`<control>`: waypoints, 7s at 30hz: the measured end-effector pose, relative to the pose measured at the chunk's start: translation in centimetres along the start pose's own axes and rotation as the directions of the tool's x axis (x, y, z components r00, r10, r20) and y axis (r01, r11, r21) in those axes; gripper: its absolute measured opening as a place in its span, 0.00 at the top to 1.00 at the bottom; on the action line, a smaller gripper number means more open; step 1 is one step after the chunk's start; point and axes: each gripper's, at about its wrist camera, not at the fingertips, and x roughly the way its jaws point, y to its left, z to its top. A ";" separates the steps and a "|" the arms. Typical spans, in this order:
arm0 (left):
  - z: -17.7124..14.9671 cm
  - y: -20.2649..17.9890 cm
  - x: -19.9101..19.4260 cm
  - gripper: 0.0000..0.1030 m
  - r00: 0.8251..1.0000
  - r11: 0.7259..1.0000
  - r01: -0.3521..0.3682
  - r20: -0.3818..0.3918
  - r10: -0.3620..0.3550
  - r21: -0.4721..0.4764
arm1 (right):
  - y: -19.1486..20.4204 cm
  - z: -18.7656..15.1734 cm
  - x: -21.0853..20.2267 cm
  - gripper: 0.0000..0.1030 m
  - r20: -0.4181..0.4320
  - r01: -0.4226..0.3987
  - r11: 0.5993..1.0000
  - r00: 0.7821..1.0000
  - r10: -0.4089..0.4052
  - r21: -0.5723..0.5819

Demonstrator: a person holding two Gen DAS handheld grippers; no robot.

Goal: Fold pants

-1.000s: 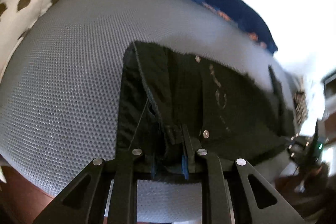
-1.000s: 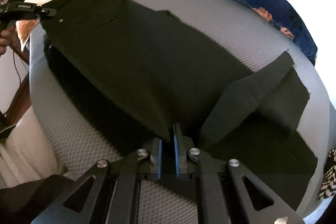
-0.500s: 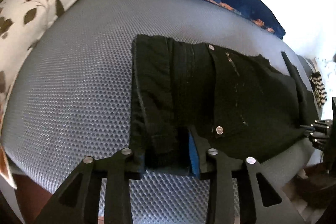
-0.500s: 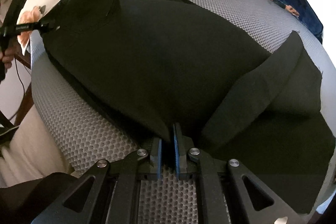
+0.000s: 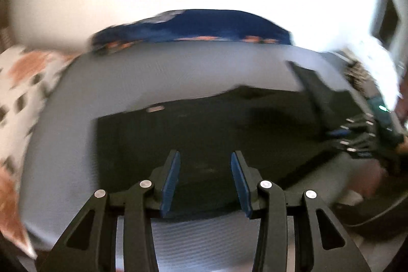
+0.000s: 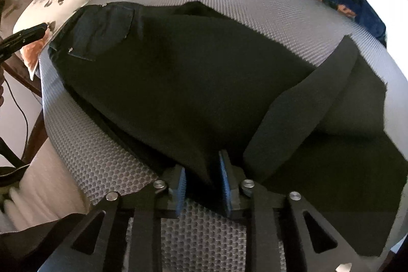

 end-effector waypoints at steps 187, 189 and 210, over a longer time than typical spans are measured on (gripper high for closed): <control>3.3 -0.1 12.9 0.35 0.993 0.973 -0.120 -0.033 0.116 -0.199 | -5.7 21.8 12.3 0.62 -0.099 -0.519 0.848 0.843 0.529 0.108; 3.3 0.0 13.1 0.35 0.992 0.974 -0.122 -0.038 0.117 -0.190 | -5.7 22.2 12.8 0.85 -0.094 -0.529 0.840 0.836 0.540 0.122; 2.4 0.3 13.7 0.33 0.986 0.974 -0.162 -0.055 0.156 -0.157 | -7.1 21.7 12.2 0.56 -0.304 -0.590 0.807 0.773 0.557 -0.021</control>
